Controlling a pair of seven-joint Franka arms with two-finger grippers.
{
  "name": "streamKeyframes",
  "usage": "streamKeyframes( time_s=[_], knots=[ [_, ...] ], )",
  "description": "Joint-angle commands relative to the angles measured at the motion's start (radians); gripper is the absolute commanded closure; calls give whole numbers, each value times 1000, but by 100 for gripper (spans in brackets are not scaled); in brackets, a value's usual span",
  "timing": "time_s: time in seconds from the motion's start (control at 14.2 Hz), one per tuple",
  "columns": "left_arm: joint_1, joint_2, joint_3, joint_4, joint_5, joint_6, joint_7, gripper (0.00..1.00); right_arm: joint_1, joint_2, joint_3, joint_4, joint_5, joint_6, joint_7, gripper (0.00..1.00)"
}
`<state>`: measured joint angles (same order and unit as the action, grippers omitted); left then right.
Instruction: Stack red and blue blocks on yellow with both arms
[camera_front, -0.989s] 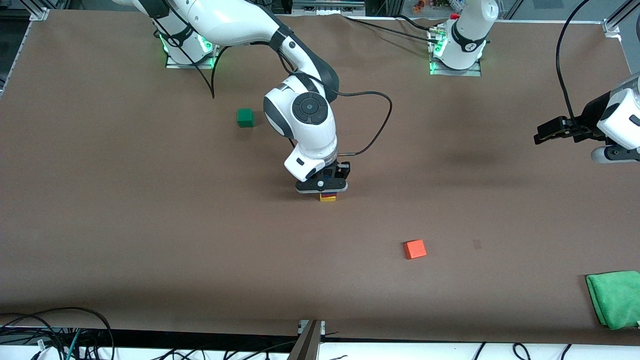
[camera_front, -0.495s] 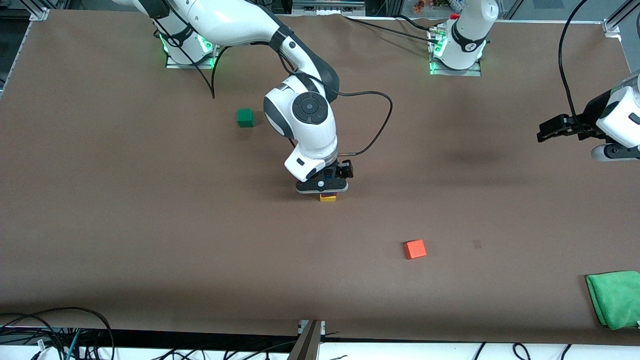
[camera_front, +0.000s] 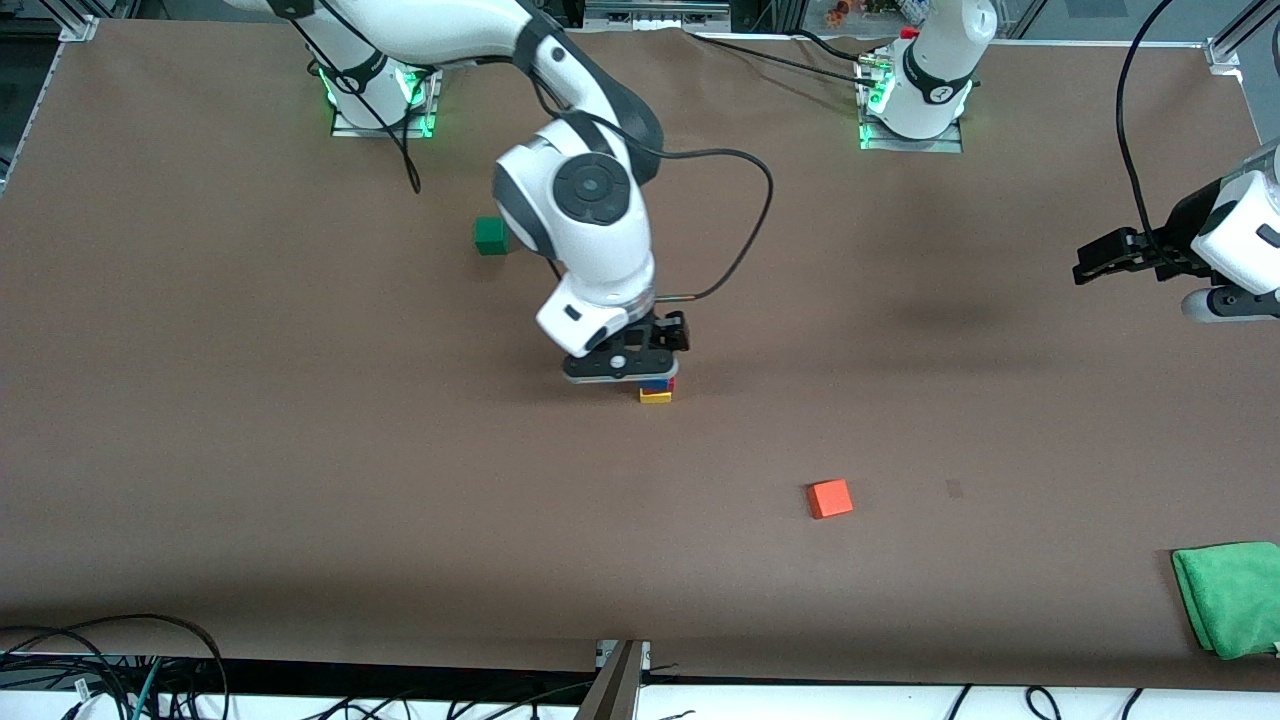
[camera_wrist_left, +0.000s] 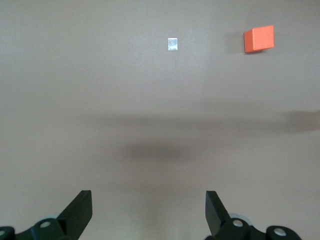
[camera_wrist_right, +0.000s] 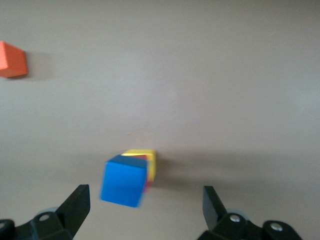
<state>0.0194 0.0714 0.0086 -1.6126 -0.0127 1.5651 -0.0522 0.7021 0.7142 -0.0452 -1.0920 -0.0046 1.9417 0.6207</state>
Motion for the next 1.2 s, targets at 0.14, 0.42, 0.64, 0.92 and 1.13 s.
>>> streamKeyframes(
  time_s=[0.14,0.42,0.64,0.92,1.13],
  knots=[
    [-4,13,1,31,20,-19,0,0,-231,-131,11,-14,32,-251,-299,0],
    [-3,13,1,30,20,-20,2,0,-413,-186,11,-14,32,-371,-476,0],
    [-1,13,2,30,20,-22,0,0,-539,-275,16,-69,31,-429,-522,0],
    [-1,13,1,30,20,-22,0,0,-599,-438,22,-229,5,-431,-516,0],
    [-1,13,1,30,20,-22,0,0,-625,-563,24,-334,-17,-429,-501,0]
  ],
)
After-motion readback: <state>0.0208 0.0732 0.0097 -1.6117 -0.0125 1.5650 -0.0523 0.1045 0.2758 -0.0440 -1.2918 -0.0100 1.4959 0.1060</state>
